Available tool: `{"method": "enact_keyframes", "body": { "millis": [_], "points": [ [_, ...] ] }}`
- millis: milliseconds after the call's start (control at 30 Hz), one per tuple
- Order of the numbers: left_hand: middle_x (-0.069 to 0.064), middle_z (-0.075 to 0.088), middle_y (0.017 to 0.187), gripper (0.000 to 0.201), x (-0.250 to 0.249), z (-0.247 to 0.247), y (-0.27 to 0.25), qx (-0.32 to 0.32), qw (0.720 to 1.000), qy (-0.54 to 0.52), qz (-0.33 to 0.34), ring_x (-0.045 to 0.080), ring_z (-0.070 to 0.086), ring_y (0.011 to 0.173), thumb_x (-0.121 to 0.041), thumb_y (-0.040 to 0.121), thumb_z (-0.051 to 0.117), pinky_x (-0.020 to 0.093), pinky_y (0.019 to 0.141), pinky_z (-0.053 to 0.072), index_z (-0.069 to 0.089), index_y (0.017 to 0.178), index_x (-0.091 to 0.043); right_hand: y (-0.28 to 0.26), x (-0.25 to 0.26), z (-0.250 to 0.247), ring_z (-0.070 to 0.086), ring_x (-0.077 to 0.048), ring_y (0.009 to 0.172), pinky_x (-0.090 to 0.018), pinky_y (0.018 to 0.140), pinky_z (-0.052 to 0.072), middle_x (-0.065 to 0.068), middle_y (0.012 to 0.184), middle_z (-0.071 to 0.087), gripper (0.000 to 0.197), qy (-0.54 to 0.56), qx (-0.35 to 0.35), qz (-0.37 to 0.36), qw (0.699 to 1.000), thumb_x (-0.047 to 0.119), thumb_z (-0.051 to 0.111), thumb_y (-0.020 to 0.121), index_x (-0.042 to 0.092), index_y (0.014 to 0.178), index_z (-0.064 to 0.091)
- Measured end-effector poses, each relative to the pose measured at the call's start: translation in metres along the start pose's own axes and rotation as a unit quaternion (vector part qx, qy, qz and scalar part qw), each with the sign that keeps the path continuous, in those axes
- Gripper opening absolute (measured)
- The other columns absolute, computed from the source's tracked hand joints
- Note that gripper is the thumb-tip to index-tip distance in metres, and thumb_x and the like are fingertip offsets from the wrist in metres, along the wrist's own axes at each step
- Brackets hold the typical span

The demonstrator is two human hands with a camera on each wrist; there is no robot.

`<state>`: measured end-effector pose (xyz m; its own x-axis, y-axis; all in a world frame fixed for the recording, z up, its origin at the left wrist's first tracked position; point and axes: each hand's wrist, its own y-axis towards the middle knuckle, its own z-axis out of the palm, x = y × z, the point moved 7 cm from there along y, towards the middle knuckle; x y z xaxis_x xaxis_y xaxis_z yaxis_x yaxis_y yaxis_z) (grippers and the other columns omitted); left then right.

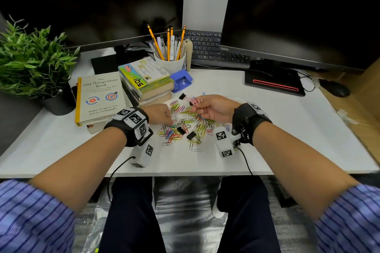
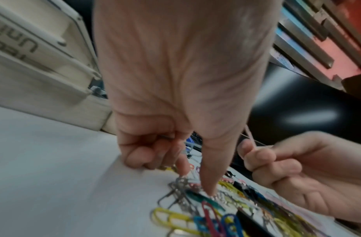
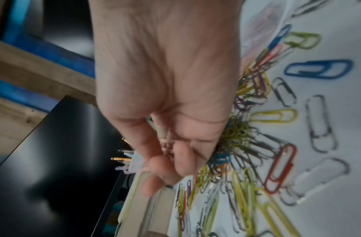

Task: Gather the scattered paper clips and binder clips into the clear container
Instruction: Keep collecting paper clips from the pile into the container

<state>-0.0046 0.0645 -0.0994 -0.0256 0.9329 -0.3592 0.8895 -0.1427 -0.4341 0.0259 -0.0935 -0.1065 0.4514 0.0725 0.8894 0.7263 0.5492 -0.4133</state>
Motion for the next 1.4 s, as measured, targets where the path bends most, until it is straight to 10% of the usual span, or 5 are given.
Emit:
{"method": "enact_keyframes", "body": {
  "millis": [233, 400, 733, 933, 1400],
  "points": [
    [0.003, 0.051, 0.098, 0.034, -0.006, 0.002, 0.007, -0.012, 0.999, 0.019, 0.038, 0.019, 0.049, 0.095, -0.026, 0.087, 0.065, 0.014, 0.058, 0.03, 0.063, 0.112, -0.002, -0.018, -0.012, 0.015, 0.034, -0.006, 0.048, -0.016, 0.042, 0.024, 0.004, 0.061, 0.046, 0.021, -0.189, 0.08, 0.083, 0.975, 0.011, 0.042, 0.1, 0.013, 0.086, 0.058],
    [0.009, 0.051, 0.087, 0.027, -0.006, 0.009, 0.015, -0.025, 0.999, 0.025, 0.028, 0.022, 0.047, 0.083, -0.033, 0.093, 0.055, 0.027, 0.062, 0.032, 0.055, 0.079, -0.009, -0.036, -0.032, 0.031, 0.072, -0.011, 0.078, -0.017, 0.066, 0.058, -0.007, 0.094, 0.074, 0.027, -0.201, 0.173, 0.187, 0.946, 0.015, 0.036, 0.103, 0.008, 0.107, 0.062],
    [0.008, 0.036, 0.06, 0.035, -0.009, -0.003, 0.02, -0.109, 0.983, -0.147, 0.02, 0.02, 0.037, 0.058, -0.017, 0.096, 0.047, 0.028, 0.059, 0.03, 0.033, 0.064, -0.012, -0.023, 0.008, -0.026, 0.066, -0.02, 0.087, -0.028, 0.08, 0.056, -0.014, 0.102, 0.066, 0.022, -0.037, -0.096, -0.025, 0.994, 0.018, 0.038, 0.103, 0.008, 0.102, 0.058],
    [0.012, 0.054, 0.072, 0.036, -0.035, 0.002, 0.027, -0.08, 0.953, -0.283, 0.067, 0.017, 0.043, 0.054, -0.001, 0.097, 0.037, 0.023, 0.05, 0.033, 0.029, 0.065, -0.014, -0.028, -0.009, -0.02, 0.064, -0.022, 0.1, -0.035, 0.096, 0.05, -0.012, 0.109, 0.067, 0.024, -0.059, -0.027, 0.027, 0.998, 0.023, 0.039, 0.103, 0.009, 0.1, 0.058],
    [0.007, 0.054, 0.093, 0.025, -0.077, 0.007, 0.041, -0.069, 0.987, -0.14, 0.033, 0.02, 0.051, 0.085, -0.016, 0.097, 0.042, 0.021, 0.062, 0.041, 0.065, 0.092, -0.006, -0.05, 0.031, -0.081, 0.051, -0.015, 0.062, -0.019, 0.054, 0.047, -0.012, 0.078, 0.056, 0.017, 0.026, -0.235, -0.081, 0.968, 0.002, 0.036, 0.099, 0.002, 0.099, 0.053]
  ]
}}
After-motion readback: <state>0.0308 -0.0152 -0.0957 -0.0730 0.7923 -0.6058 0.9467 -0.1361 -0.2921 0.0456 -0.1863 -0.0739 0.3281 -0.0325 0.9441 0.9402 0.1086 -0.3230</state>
